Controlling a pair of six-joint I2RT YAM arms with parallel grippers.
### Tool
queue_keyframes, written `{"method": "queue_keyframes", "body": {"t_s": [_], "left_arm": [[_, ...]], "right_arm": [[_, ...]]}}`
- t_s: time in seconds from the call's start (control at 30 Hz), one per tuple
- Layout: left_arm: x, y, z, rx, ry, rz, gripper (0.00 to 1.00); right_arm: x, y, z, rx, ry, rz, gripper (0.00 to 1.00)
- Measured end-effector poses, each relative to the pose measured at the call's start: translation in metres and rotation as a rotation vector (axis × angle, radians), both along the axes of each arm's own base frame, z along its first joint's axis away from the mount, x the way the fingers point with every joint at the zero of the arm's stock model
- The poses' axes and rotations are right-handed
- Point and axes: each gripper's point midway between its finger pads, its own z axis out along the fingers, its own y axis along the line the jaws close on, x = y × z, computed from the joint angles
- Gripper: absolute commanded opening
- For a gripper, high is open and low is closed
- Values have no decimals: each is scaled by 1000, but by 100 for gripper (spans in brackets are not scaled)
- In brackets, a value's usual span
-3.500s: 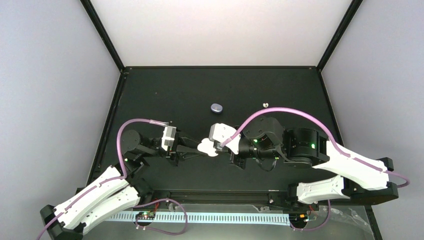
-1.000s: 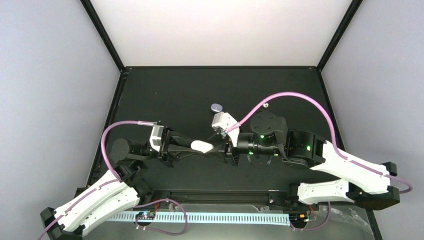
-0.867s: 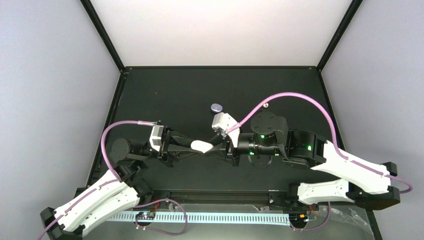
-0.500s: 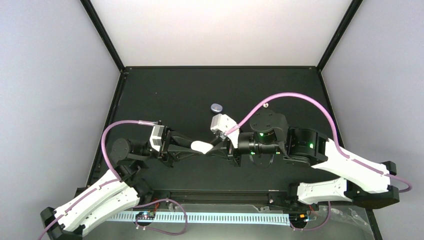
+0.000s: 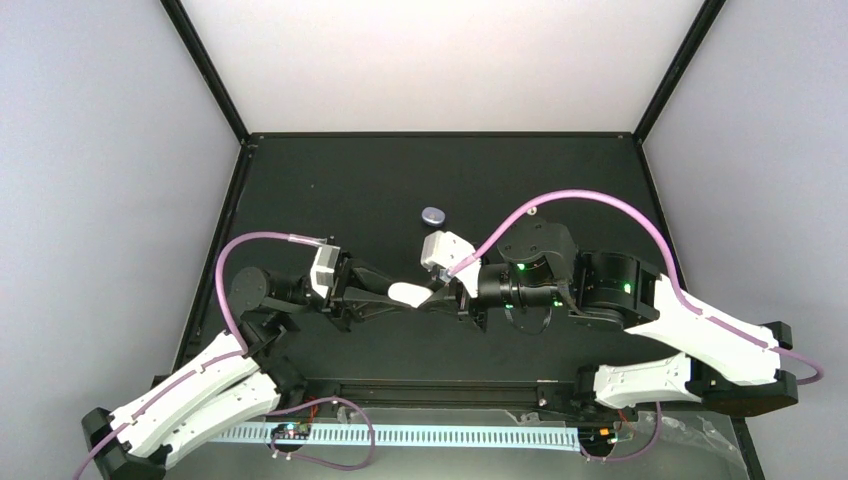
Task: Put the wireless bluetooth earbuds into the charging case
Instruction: Open the charging case.
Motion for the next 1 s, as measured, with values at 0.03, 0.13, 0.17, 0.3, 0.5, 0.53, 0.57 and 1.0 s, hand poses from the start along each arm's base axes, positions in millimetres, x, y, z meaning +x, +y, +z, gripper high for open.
{"method": "queue_keyframes", "body": {"t_s": [0.03, 0.13, 0.17, 0.3, 0.5, 0.53, 0.57, 1.0], "left_arm": [[1, -1, 0, 5, 4, -2, 25], [2, -3, -1, 14, 11, -5, 22], [3, -4, -1, 17, 12, -6, 20], [3, -5, 0, 22, 7, -9, 13], [4, -8, -2, 40, 9, -18, 28], [4, -8, -2, 40, 10, -18, 28], [4, -9, -2, 42, 10, -21, 27], [5, -11, -6, 56, 7, -18, 1]], "right_arm": [[0, 0, 0, -2, -3, -1, 1], [2, -2, -1, -11, -9, -8, 1], [2, -3, -1, -13, -10, -11, 1], [2, -4, 0, -17, -11, -15, 1], [3, -6, -3, -40, -19, -17, 1], [3, -6, -3, -43, -25, -15, 1], [4, -6, -3, -46, -30, -13, 1], [5, -5, -8, -64, -30, -17, 31]]}}
